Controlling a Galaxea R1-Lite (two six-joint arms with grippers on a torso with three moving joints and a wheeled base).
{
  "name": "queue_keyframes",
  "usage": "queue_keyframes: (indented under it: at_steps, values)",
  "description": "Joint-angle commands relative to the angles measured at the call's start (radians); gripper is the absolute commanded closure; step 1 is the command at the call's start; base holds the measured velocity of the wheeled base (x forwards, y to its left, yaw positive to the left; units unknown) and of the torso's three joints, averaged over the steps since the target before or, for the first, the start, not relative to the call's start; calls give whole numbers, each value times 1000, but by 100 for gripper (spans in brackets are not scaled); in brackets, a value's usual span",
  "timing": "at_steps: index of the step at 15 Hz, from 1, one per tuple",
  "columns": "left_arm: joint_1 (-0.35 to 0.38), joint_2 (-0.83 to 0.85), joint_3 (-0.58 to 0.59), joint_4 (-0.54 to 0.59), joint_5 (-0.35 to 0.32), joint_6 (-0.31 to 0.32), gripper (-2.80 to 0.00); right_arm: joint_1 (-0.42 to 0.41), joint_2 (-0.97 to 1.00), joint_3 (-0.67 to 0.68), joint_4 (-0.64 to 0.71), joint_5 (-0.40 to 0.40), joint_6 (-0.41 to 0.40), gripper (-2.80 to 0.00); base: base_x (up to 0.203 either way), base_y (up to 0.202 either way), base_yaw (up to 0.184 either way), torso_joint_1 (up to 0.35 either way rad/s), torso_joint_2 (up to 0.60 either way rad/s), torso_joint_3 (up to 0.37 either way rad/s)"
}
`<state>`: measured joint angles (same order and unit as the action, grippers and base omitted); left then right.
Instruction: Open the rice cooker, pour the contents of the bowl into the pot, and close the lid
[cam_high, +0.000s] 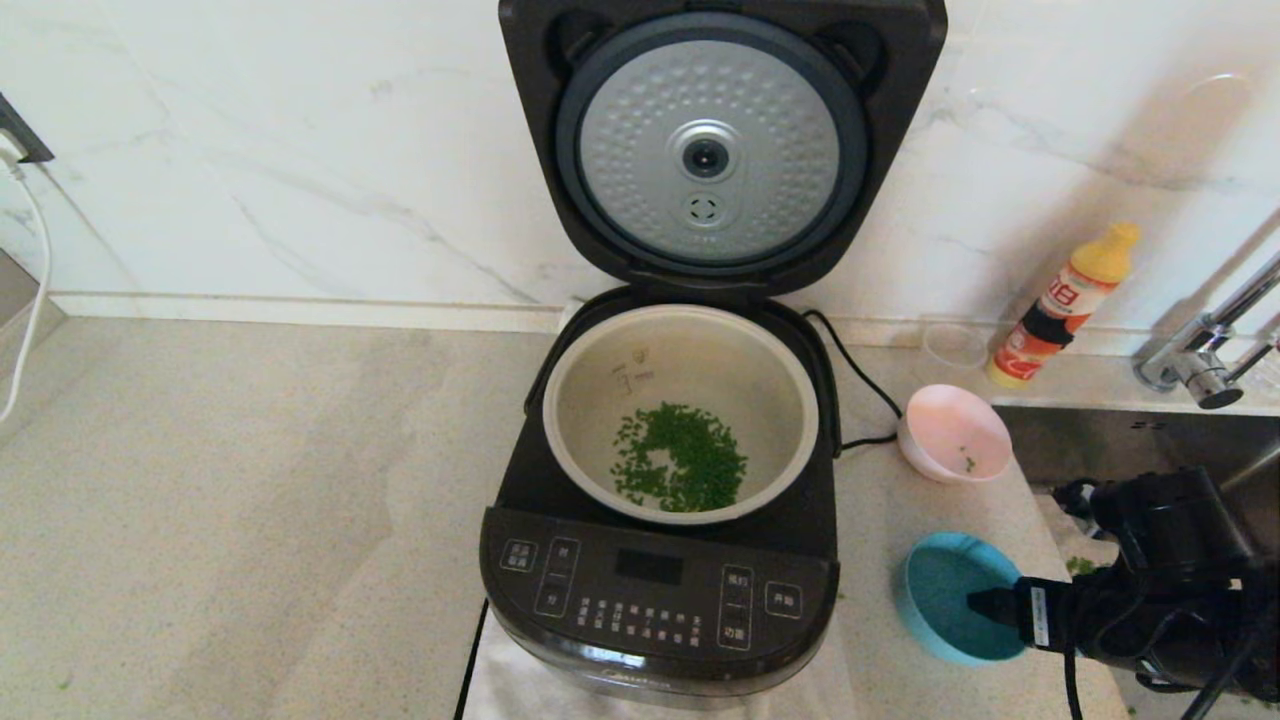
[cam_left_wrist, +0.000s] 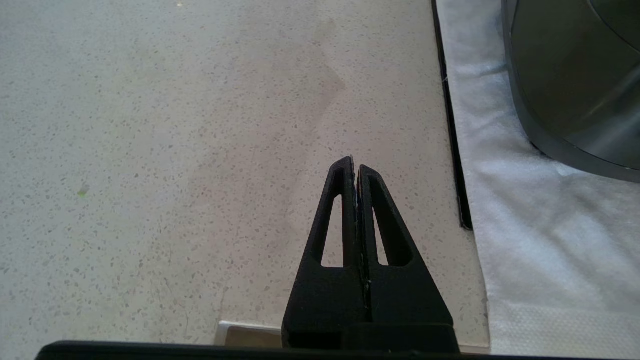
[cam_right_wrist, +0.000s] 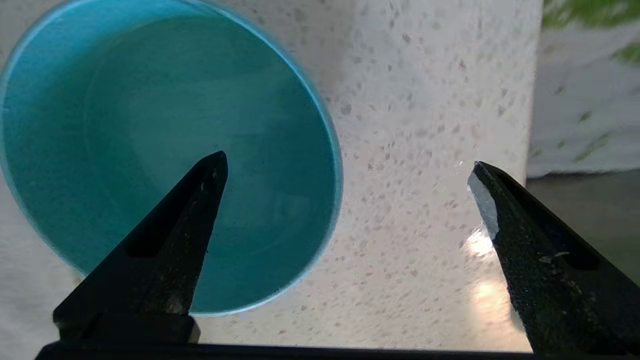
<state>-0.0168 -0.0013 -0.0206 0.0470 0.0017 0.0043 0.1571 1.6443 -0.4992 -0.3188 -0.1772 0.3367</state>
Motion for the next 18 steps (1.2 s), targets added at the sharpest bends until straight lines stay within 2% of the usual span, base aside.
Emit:
queue_keyframes:
  at_steps: [1,3,7,8,18]
  values:
    - [0,1,1,1,0,0,0,40,-5,-14,-1,-47,-5,-280,0,0,0,0,0,0]
    - [0,1,1,1,0,0,0,77,0,-19,0,-77,-5,-280,0,0,0,0,0,0]
    - [0,1,0,1,0,0,0,114,29,-19,0,-82,5,-280,0,0,0,0,0,0]
    - [0,1,1,1,0,0,0,114,37,-19,0,-82,5,0,0,0,0,0,0,0]
    - [0,1,-1,1,0,0,0,116,33,-9,0,-99,10,0,0,0,0,0,0,0]
